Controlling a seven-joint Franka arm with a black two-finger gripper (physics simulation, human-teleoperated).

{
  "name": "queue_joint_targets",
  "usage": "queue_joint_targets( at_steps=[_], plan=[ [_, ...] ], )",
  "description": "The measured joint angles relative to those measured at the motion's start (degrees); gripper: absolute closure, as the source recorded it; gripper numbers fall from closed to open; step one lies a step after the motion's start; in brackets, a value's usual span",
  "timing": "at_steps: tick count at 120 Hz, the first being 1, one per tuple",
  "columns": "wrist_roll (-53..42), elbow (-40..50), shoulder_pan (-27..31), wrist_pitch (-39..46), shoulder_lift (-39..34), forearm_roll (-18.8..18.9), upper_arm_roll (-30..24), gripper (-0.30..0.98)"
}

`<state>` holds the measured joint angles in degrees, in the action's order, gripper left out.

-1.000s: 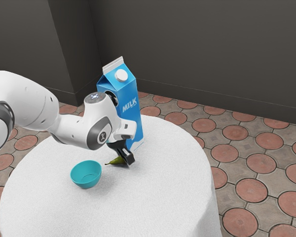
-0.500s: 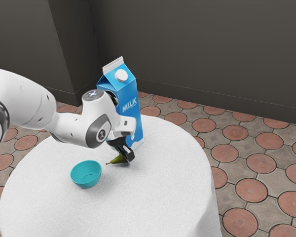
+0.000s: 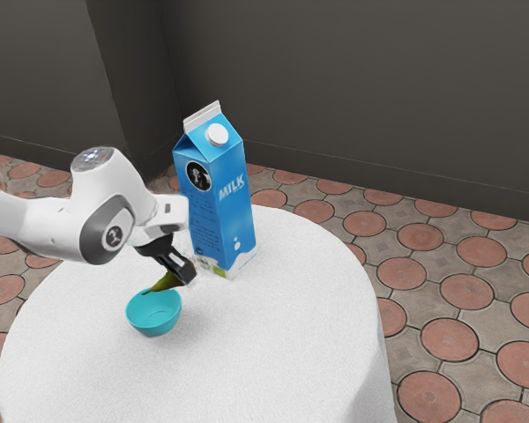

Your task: Place the pear in the bowl.

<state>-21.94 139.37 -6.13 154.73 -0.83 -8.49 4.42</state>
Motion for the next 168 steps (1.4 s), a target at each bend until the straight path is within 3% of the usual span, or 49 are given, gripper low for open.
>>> queue_joint_targets(
  at_steps=[22, 68, 86, 104, 133, 168],
  plan=[
    [1.17, 4.89, 5.29, -0.73, -4.79, 0.12, -1.26, 0.44],
    [2.51, 4.79, 8.76, -1.67, -2.35, -0.08, -1.40, 0.42],
    [2.46, 4.63, 8.46, -1.95, -2.31, -0.46, -1.35, 0.22],
    [2.36, 4.24, 8.37, -2.10, -2.37, -0.60, -1.35, 0.11],
    [2.59, -1.58, 8.59, -3.72, -3.90, -0.82, -0.89, 0.03],
    [4.60, -14.28, 9.83, -18.51, -4.75, 1.51, 1.10, 0.01]
  ],
)
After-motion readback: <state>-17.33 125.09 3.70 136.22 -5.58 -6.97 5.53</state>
